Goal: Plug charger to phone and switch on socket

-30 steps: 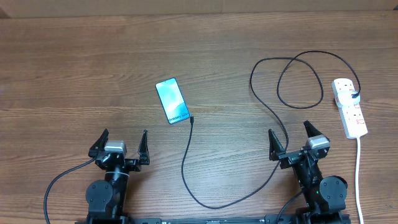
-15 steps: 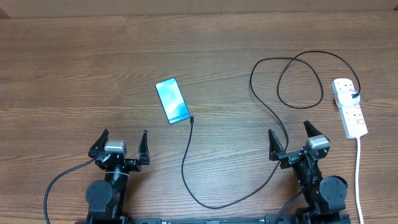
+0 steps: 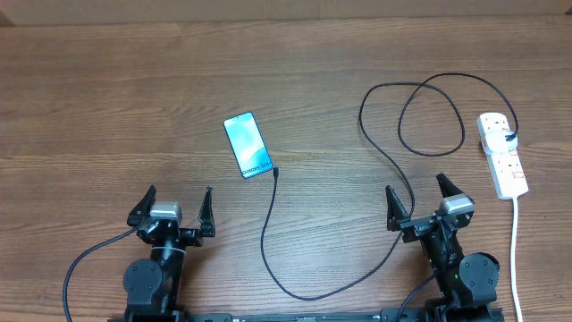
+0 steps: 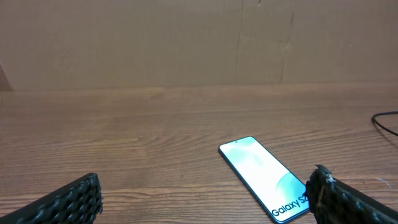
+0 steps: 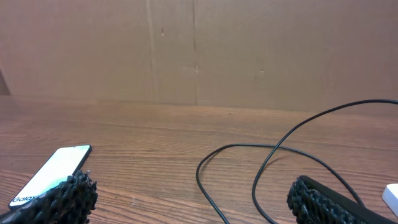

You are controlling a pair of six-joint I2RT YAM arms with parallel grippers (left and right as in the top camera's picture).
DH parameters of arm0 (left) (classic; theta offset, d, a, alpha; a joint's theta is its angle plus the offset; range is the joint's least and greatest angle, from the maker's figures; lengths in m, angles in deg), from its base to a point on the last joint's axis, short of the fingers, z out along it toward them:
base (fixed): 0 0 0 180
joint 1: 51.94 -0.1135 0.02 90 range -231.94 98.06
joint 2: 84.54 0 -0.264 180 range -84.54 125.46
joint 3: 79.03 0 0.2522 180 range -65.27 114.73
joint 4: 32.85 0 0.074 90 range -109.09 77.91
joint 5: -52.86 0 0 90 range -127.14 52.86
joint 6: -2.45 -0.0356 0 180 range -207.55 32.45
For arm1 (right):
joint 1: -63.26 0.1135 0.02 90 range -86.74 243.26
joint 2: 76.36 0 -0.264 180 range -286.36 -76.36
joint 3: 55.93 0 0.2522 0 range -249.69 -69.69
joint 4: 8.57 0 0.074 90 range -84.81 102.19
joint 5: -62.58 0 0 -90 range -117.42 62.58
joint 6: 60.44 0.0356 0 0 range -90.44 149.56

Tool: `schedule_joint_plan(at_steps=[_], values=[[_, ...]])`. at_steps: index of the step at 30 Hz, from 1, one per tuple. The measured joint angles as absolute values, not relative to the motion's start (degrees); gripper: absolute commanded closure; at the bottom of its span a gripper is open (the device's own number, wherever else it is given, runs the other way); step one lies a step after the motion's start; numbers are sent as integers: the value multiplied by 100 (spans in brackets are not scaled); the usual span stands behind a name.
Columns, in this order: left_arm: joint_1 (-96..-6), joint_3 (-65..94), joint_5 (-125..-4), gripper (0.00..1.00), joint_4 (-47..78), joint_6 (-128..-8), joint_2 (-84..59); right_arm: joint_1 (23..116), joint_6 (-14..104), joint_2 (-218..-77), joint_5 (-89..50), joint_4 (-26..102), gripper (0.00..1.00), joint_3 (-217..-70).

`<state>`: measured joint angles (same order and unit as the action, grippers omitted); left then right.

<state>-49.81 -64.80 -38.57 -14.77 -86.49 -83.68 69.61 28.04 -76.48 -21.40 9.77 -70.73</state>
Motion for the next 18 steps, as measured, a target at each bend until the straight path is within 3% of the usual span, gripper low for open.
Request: schedule_joint_plan(at_steps=[12,18], values=[[-4981,-6345,-4266,0,-1477,-8212,-8368,6963,2806,-7648,-2137,971,0,-7073],[-4981,-4769,-4799,0,33,-7670,-8350,6961,2804,-7648,-2142,973,0,-7073]])
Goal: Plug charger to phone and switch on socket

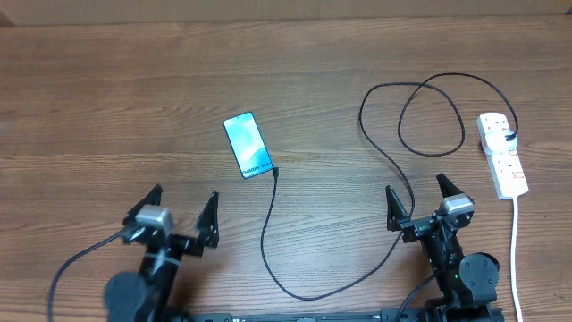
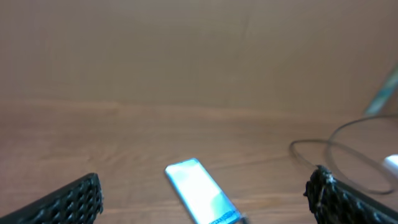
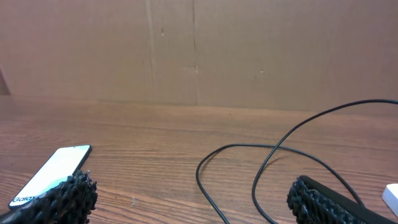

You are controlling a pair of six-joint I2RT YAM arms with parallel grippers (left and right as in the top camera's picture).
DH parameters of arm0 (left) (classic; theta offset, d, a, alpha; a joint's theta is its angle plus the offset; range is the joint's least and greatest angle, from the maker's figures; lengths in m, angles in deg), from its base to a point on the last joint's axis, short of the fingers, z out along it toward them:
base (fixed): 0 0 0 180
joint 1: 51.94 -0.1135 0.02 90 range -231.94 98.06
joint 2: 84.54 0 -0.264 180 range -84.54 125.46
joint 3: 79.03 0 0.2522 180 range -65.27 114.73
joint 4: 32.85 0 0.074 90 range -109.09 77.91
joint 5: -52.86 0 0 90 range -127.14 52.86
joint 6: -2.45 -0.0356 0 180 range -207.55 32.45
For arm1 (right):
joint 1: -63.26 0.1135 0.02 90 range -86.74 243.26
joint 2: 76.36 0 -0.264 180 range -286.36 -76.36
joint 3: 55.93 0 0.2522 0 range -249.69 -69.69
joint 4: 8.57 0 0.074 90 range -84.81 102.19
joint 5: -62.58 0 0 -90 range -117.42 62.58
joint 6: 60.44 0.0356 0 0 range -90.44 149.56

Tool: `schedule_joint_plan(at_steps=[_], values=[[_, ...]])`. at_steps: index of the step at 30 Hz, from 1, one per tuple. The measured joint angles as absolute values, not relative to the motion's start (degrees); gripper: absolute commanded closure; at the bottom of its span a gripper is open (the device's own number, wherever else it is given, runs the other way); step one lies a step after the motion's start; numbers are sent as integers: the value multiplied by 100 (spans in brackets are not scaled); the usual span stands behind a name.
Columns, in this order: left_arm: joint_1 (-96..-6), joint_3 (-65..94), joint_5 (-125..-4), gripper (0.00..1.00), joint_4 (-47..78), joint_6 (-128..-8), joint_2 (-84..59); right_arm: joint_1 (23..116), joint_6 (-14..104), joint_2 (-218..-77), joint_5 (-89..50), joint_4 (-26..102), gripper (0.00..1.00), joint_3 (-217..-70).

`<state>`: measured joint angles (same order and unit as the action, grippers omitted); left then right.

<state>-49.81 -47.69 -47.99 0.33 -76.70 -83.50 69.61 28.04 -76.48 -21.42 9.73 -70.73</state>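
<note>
The phone lies face up with its screen lit, left of the table's centre; it is blurred in the left wrist view. The black charger cable has its free plug end lying just beside the phone's lower right corner. It curves forward, then right, and loops up to the white power strip at the right. My left gripper stands open and empty near the front edge, below and left of the phone. My right gripper is open and empty, with the cable on the table ahead of it.
A brown cardboard wall closes the far side of the wooden table. The power strip's white lead runs along the right edge to the front. The cable's loops lie at the back right.
My left arm has shifted and turned a little to the right; its view is blurred and the phone sits farther off, with the cable loops showing at its right. The right arm has not moved.
</note>
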Motion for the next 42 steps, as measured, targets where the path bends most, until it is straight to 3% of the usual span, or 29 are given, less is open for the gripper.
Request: schedule_joint_plan(at_steps=[9,20,27,33,42], values=[[-4981,-1628,-5221,0,2042,-7519,-7176,6961,2804,-7652,-2142,977,0,-7073],[-4981,3056,-6054,0,4991,-7572,-3596,6961,2806,-7659,-2142,975,0,-7073],[-4981,5292,-6183,0,6145,-7863,-1161,6963,2808,-7661,-2142,977,0,-7073],[-4981,6286,-6202,0,6680,-7959,550,6961,2801,-7663,-2142,973,0,-7073],[-4979,6411,-6200,0,6975,-8009,2244,6961,2804,-7661,-2142,975,0,-7073]])
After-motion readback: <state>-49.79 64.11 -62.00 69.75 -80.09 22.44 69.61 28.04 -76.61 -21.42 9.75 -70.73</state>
